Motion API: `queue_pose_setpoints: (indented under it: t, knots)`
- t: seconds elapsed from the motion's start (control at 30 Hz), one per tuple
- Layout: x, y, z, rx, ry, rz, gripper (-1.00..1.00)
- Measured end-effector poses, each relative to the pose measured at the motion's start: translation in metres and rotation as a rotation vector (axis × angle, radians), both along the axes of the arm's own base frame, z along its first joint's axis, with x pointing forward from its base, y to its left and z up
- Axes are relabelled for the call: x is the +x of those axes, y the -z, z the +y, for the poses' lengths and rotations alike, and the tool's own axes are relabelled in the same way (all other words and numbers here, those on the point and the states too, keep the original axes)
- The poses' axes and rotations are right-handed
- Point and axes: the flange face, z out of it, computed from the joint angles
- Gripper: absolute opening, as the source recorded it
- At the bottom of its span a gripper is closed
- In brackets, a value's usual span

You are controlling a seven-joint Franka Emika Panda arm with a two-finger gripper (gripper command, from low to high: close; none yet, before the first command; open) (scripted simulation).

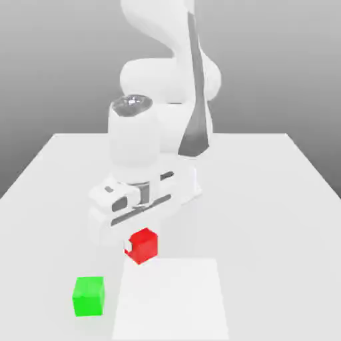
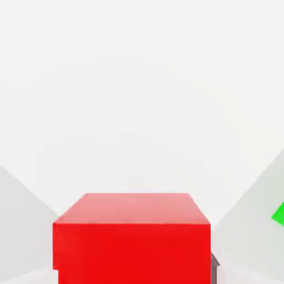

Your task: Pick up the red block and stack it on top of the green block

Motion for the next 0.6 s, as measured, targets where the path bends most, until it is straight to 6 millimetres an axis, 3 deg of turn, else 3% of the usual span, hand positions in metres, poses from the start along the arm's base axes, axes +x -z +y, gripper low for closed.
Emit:
queue_pose_setpoints:
  t: [0.3,0.37,0.47,0.5,0.6]
  knots:
    - [0.068,-0.033,-0.079,0.0,0.537,0.001,-1.0]
    - [0.074,-0.022,-0.085,-0.002,0.58,0.001,-1.0]
    - [0.077,0.011,-0.086,-0.002,0.591,0.0,-1.0]
    - [0.076,0.022,-0.087,-0.003,0.593,0.001,1.0]
    - [0.076,0.022,-0.087,-0.003,0.593,0.001,1.0]
